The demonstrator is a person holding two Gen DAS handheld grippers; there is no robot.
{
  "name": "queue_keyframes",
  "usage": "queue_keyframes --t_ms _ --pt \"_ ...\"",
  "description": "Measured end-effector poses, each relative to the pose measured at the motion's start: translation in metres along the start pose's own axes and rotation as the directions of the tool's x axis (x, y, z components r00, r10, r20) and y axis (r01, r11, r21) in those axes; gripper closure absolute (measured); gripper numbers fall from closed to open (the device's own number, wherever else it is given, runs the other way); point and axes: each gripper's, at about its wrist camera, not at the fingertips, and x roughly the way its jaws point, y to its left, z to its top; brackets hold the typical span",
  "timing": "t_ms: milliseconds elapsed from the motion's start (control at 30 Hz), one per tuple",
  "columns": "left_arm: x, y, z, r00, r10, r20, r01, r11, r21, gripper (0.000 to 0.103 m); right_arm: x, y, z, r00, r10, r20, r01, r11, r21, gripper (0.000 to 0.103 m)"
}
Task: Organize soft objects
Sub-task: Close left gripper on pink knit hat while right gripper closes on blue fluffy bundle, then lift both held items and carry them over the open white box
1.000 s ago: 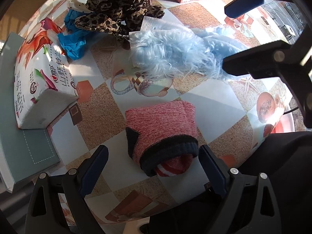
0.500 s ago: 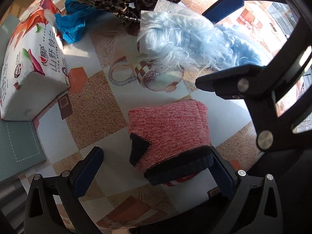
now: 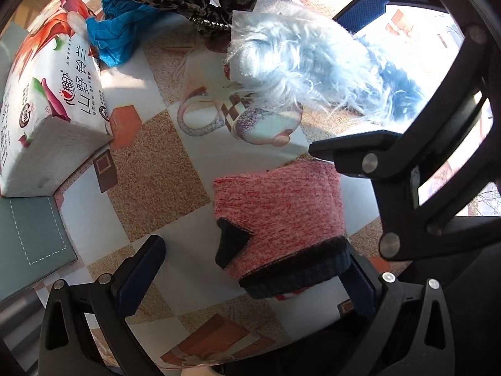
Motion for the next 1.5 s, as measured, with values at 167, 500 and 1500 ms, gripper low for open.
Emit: queue_keyframes --t_ms 167,500,1500 --pt "-0.008 -0.007 0.009 1.000 0.000 -0.003 0.000 1.000 0.003 0.000 0.002 -0.001 0.008 1.000 -0.001 0.006 0.001 1.000 0.008 0.013" --pt "-0.013 -0.011 0.007 0.999 -0.001 -0.033 0.001 1.000 0.011 0.000 -0.003 -0.001 0.003 1.000 -0.008 0.003 0.008 1.000 -0.009 0.015" --pt "-0.124 -0.010 0.028 0.978 -0.048 0.202 0.030 0.995 0.091 0.084 -0.106 -0.112 -0.152 0.959 0.048 0.281 -0.232 0.704 0.671 0.079"
